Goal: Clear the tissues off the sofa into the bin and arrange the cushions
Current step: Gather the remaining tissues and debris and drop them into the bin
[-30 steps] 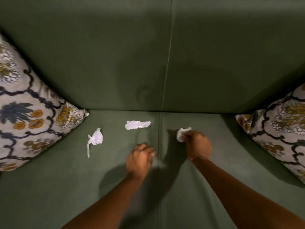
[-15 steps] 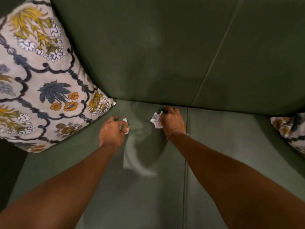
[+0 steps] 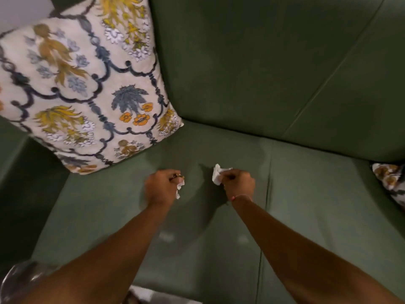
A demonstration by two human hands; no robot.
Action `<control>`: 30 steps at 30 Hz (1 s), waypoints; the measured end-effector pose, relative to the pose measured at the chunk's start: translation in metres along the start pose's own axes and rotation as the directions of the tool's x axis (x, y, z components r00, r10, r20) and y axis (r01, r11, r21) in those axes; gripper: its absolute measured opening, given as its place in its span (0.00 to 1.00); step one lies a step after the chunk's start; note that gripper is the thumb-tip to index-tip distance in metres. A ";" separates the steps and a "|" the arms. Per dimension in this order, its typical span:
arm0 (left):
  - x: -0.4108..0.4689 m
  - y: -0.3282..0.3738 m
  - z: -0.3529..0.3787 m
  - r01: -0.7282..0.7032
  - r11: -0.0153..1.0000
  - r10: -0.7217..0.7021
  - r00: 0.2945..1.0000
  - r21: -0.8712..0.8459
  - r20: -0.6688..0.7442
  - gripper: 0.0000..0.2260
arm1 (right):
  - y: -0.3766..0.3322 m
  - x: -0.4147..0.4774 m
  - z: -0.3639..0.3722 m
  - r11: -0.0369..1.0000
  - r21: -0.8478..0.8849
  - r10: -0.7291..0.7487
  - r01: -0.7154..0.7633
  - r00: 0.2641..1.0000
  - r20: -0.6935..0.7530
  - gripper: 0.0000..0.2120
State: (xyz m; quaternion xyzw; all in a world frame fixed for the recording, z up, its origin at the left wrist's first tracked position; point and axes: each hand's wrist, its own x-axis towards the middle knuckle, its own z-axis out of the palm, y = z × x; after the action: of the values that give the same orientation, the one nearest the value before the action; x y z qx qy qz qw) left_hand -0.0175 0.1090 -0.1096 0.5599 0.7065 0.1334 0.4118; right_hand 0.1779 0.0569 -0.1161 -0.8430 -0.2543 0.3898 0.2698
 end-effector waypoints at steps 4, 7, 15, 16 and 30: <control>-0.030 -0.060 -0.051 0.116 0.989 -0.122 0.990 -0.091 -0.066 0.10 | -0.001 -0.066 0.054 0.995 0.047 0.089 -0.093 0.992 0.092 0.10; -0.058 -0.116 -0.093 0.221 0.949 -0.244 0.966 -0.226 -0.079 0.10 | -0.004 -0.116 0.107 0.996 0.001 0.088 -0.090 0.983 0.158 0.16; -0.133 -0.303 -0.209 0.530 0.834 -0.548 0.768 -0.152 -0.330 0.08 | -0.001 -0.266 0.282 0.985 -0.152 0.145 -0.078 0.852 0.503 0.05; -0.138 -0.324 -0.217 0.598 0.785 -0.616 0.722 -0.163 -0.315 0.09 | 0.001 -0.280 0.300 0.985 -0.147 0.152 -0.088 0.845 0.513 0.05; -0.111 -0.474 -0.226 0.678 0.635 -0.748 0.659 -0.370 -0.077 0.17 | 0.018 -0.300 0.468 0.902 -0.410 0.214 0.134 0.687 0.694 0.18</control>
State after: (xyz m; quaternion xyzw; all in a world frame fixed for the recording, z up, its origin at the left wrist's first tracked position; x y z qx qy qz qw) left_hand -0.5022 -0.0896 -0.2282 0.1423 0.8818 0.1296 0.4307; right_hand -0.3603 -0.0277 -0.2299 -0.6628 -0.4003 0.6305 -0.0541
